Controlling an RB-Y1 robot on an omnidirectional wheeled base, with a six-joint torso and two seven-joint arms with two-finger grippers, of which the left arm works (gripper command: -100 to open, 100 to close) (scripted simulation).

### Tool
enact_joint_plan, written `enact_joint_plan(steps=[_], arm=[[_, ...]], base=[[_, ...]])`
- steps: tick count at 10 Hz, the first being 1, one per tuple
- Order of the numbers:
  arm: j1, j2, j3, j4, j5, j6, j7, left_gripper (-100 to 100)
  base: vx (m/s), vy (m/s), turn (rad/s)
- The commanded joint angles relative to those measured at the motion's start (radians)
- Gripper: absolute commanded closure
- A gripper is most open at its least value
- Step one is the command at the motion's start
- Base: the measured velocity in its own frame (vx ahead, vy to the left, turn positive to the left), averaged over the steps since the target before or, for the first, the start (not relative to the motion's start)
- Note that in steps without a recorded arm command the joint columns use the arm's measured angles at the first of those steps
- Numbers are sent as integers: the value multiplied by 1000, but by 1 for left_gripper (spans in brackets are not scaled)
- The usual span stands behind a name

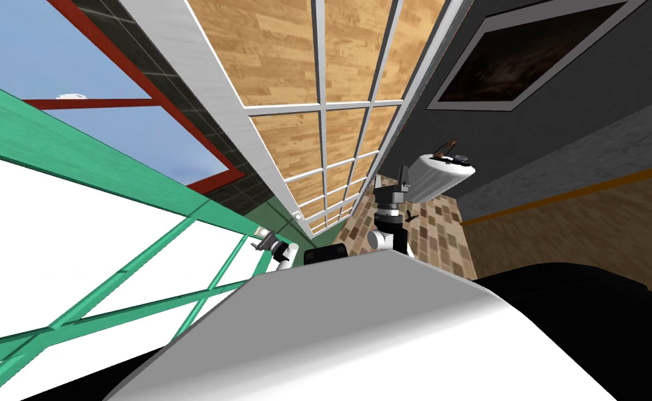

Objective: Push the door open

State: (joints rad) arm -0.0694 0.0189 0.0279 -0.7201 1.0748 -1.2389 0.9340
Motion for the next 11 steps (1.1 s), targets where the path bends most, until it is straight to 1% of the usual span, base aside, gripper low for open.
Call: enact_joint_plan(steps=[1, 2, 3, 4, 5, 9, 10, 11], arm=[[24, 29, 14, -6, 1, -7, 11, 100], [18, 31, 38, -1, 14, -22, 8, 100], [18, 31, 38, -1, 14, -22, 8, 100], [13, 32, 63, 5, 27, -36, 5, 100], [13, 32, 63, 5, 27, -36, 5, 100], [13, 32, 63, 5, 27, -36, 5, 100], [8, 34, 87, 11, 40, -51, 2, 100], [8, 34, 87, 11, 40, -51, 2, 100]], base=[[10, 22, 25], [17, 47, -134], [20, 42, -79], [19, 73, -121], [13, 60, -80], [5, 4, 8], [3, 25, -139], [5, 54, -93]])
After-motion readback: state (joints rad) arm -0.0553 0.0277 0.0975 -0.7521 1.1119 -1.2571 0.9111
